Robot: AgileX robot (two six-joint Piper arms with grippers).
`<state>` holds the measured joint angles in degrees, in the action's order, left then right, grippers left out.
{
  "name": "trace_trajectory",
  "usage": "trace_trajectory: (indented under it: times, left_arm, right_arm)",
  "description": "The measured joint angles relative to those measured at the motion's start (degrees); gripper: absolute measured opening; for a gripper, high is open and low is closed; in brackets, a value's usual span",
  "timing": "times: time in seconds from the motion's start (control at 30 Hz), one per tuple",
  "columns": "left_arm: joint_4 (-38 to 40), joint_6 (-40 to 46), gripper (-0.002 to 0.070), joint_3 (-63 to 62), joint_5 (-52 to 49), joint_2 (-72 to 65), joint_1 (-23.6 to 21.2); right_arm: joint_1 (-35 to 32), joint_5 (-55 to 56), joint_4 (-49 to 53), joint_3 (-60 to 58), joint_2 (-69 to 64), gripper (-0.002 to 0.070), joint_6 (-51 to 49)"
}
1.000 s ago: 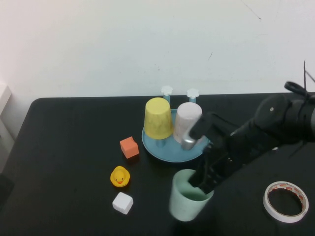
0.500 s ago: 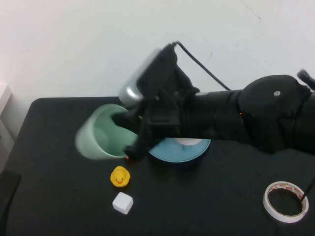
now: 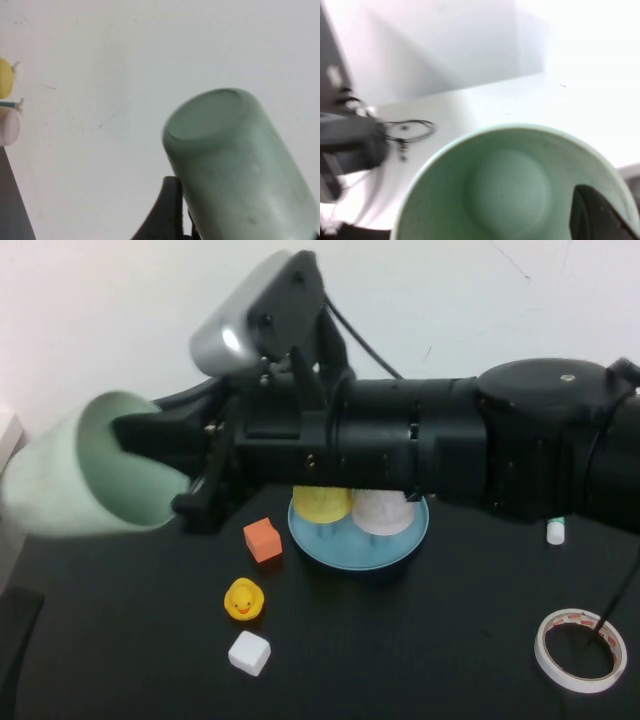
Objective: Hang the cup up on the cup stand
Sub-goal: Adjust the cup with two arms
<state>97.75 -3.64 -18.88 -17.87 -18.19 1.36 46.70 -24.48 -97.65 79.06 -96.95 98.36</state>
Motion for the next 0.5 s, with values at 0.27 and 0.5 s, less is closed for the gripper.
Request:
trace_trajectory:
  times: [0.27,0.5]
  left_arm:
    - [0.0,-0.13,0.0692,0.14,1.59,-0.05,0.0]
    - [0.39,0.75,0.0692,0.13,2.61,-0.05,0.0]
  right_arm:
    - [5.69,-1.43,0.0,0.59,-0.87,0.0029,-0.46]
    - [7.33,-0.2,-0.11,0.59,-1.38,0.0023,-0.46]
